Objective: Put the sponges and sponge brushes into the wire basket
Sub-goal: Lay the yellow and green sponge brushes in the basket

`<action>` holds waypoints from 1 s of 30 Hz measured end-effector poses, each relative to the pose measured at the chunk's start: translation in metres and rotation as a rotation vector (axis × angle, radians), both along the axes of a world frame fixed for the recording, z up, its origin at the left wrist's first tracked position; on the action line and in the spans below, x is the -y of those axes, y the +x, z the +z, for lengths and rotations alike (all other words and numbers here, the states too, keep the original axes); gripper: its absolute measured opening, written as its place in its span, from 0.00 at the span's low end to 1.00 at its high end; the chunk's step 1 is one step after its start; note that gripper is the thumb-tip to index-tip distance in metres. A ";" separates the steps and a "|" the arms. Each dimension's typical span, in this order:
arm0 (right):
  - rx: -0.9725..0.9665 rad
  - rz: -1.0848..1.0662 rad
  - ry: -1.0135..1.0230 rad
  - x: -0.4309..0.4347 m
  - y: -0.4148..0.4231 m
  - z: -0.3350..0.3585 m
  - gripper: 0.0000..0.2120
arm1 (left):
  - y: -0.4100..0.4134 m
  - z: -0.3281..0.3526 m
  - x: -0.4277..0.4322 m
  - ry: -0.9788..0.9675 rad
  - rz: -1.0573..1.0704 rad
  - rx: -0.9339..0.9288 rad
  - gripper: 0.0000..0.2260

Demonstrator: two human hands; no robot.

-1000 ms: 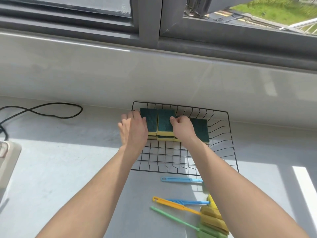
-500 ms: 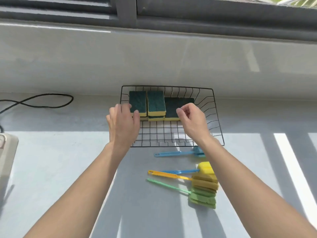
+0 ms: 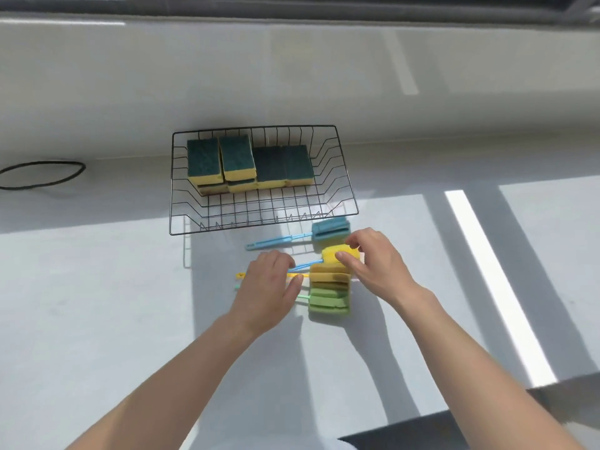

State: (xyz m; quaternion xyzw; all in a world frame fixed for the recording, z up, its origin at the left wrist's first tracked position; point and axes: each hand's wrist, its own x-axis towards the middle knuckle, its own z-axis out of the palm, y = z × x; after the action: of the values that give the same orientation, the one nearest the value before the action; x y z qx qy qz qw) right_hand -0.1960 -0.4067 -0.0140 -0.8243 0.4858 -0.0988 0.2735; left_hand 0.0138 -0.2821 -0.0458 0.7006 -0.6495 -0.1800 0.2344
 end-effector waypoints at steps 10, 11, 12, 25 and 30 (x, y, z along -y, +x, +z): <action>-0.317 0.187 0.015 -0.022 0.003 -0.024 0.24 | -0.046 -0.013 -0.024 0.093 -0.107 -0.003 0.18; -0.310 0.181 0.024 -0.022 0.002 -0.026 0.22 | -0.048 -0.014 -0.024 0.098 -0.118 -0.004 0.19; -0.295 0.176 0.036 -0.022 0.001 -0.027 0.21 | -0.050 -0.014 -0.024 0.100 -0.129 -0.007 0.21; 0.010 0.075 0.131 -0.009 -0.034 -0.003 0.10 | -0.062 -0.024 -0.020 0.157 -0.312 0.014 0.19; 0.066 0.075 0.151 0.000 -0.032 0.014 0.09 | -0.063 -0.025 -0.013 0.190 -0.288 0.008 0.17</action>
State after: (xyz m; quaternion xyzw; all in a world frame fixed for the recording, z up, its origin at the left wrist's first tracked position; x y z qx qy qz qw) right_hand -0.2276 -0.4065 0.0003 -0.8152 0.4514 -0.0789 0.3543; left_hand -0.0496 -0.2691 -0.0711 0.6200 -0.7241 -0.2695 0.1367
